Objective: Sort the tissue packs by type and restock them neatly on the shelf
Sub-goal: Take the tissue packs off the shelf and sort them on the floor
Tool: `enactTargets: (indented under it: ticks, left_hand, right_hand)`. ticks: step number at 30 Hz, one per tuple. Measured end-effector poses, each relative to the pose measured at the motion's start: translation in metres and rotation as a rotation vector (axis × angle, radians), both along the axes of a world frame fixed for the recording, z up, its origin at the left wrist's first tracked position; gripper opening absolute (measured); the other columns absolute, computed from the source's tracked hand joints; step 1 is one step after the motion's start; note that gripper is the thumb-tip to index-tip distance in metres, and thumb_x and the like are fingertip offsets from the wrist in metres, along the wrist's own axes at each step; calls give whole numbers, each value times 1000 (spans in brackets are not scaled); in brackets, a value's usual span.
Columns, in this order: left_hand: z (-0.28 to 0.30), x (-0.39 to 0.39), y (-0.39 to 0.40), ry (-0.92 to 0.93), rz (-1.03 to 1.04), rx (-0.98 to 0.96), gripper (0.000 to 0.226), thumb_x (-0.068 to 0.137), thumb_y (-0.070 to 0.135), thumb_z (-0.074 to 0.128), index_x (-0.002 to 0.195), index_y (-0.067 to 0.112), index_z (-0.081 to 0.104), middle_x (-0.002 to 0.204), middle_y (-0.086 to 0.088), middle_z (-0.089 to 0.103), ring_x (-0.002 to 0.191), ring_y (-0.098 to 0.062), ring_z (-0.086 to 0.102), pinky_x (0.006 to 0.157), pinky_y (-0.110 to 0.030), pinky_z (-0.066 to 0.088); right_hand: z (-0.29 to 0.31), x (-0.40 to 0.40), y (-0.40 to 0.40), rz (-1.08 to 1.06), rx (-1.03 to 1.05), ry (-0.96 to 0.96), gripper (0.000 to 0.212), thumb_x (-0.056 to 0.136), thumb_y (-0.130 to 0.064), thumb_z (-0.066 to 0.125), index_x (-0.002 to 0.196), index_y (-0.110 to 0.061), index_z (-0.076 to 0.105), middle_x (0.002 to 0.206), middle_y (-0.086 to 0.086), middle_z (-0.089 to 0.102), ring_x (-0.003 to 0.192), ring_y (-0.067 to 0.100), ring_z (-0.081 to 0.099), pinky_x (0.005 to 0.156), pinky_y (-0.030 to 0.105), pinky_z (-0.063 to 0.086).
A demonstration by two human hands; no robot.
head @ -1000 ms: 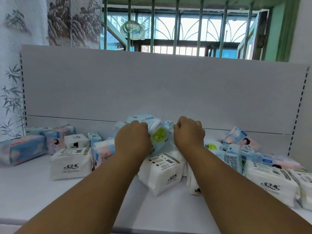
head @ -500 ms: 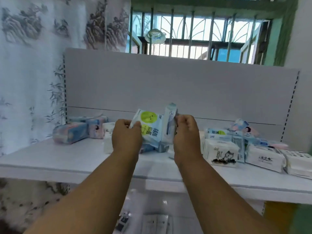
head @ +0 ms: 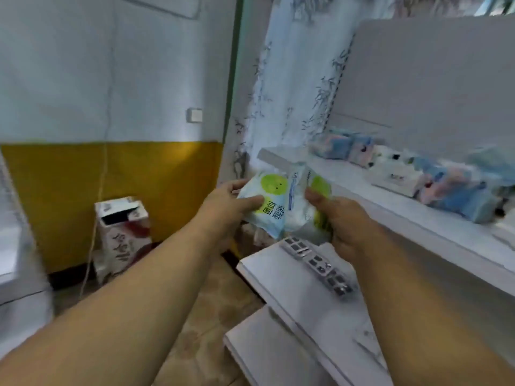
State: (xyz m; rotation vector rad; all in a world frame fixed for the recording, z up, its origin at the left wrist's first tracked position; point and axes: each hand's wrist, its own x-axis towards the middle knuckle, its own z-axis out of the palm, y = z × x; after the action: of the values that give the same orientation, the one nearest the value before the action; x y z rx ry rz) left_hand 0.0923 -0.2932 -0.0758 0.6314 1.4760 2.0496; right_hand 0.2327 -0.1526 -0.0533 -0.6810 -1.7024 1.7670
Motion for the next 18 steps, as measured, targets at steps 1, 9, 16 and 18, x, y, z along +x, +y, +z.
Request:
enactTargets:
  ticks: [1,9,16,18]
  left_hand:
    - [-17,-3,-27,-42,95,-21,39,84,-1,71,118,12,60,108,-15,72,86,-29,73,72,-40,61]
    - [-132,-21,-208,-148,537,-86,43,93,5,63,133,14,49,120,-11,67,92,-26,71,64,-32,58]
    - [-186,-97,-337,-127,651,-224,45,92,9,66,126,31,45,120,3,65,97,-20,71,68,-34,59]
    - [-205,-128,-368,-122,680,-262,46,91,8,67,125,32,46,120,4,65,97,-18,71,72,-35,59]
  right_hand:
    - [-17,-11,-14,73,-52,1,40,73,-32,78,102,-5,69,88,11,76,73,26,74,58,39,60]
    - [-163,-113,-155,259,-55,-235,99,27,-74,89,104,-15,68,94,6,76,85,31,73,76,56,59]
    - [-187,-216,-273,404,-24,-340,31,88,-29,64,113,-16,52,105,6,66,85,21,70,59,34,58]
    - [-205,-252,-304,434,-9,-347,30,88,-28,63,114,-17,52,104,5,67,83,21,71,58,35,59]
